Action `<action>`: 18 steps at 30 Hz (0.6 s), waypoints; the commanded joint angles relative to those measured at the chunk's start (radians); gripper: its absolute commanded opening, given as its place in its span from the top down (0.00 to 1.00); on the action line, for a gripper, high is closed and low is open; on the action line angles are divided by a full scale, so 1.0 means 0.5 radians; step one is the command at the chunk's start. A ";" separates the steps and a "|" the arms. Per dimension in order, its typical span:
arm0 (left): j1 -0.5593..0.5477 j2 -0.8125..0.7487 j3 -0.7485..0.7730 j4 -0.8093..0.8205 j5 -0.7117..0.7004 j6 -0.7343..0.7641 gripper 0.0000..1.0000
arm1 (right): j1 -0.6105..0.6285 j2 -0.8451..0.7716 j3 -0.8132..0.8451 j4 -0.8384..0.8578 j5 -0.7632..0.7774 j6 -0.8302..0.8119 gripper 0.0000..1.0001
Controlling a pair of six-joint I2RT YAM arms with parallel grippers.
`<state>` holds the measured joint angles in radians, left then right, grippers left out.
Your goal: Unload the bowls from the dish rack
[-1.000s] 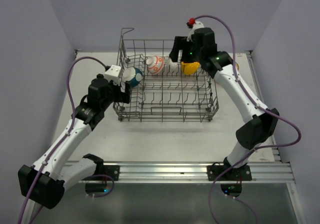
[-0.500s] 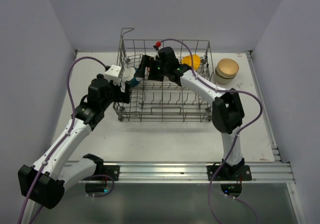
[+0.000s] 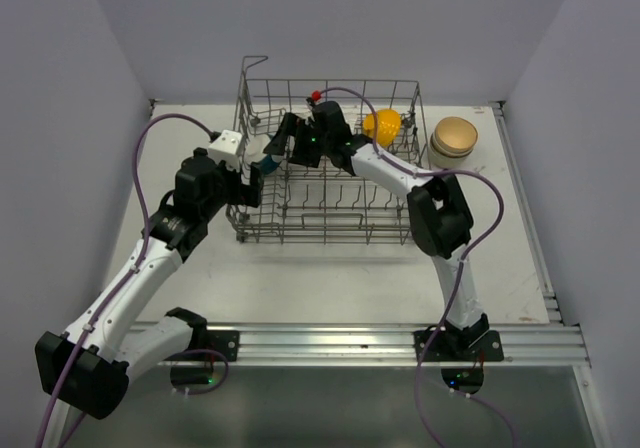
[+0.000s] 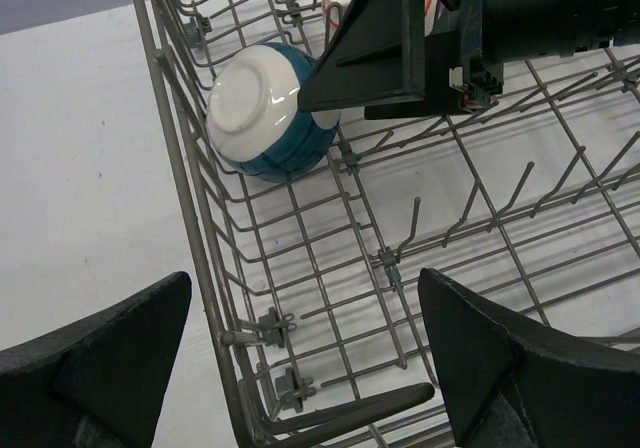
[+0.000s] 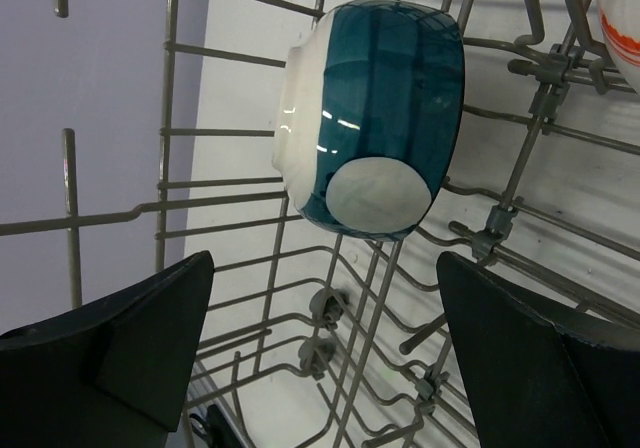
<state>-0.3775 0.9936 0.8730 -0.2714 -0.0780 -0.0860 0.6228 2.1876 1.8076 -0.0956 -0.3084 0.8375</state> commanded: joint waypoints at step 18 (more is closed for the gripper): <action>0.003 -0.017 0.052 0.031 0.089 0.006 0.00 | -0.003 0.208 0.048 0.531 -0.168 0.355 0.01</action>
<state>-0.3775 0.9936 0.8730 -0.2714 -0.0521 -0.0864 0.6159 2.2768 1.8133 0.0704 -0.3367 0.9512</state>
